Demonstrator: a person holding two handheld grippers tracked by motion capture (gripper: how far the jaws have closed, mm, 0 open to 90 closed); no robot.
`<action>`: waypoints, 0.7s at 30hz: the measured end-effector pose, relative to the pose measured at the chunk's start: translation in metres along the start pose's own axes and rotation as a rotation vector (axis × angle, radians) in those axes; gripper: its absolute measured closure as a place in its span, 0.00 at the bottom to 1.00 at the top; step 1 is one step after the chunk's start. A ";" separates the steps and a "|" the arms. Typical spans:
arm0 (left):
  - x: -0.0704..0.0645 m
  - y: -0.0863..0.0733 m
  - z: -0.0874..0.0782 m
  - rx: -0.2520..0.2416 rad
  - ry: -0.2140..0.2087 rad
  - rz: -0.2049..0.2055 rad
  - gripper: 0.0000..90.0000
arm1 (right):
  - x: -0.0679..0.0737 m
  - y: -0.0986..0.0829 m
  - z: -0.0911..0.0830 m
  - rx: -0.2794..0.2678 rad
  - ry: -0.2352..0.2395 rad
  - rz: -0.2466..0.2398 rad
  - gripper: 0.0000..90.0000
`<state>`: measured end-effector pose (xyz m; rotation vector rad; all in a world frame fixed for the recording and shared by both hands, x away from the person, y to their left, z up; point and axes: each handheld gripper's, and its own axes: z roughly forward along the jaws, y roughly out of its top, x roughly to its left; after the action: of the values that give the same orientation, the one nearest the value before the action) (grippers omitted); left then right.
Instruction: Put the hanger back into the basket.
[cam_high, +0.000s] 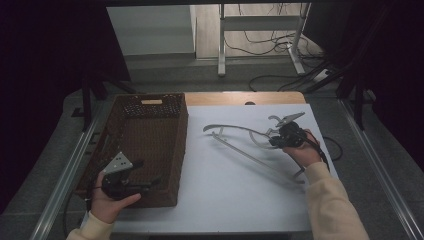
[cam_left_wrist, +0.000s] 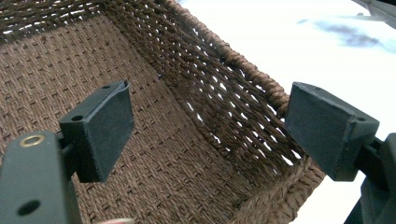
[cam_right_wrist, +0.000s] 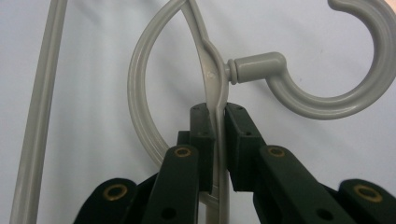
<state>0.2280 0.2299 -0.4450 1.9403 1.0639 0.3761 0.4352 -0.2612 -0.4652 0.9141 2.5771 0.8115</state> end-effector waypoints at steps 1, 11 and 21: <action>0.000 0.000 0.000 0.000 0.000 -0.001 0.18 | 0.000 0.000 -0.002 -0.006 0.002 0.006 0.91; -0.001 0.001 0.000 -0.001 0.000 0.001 0.18 | 0.001 0.001 -0.027 -0.071 0.023 -0.010 0.91; -0.004 0.006 -0.002 -0.016 -0.006 0.004 0.19 | 0.014 0.006 -0.049 -0.120 0.050 -0.064 0.91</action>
<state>0.2277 0.2266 -0.4386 1.9290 1.0501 0.3800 0.4062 -0.2681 -0.4234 0.7822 2.5534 0.9705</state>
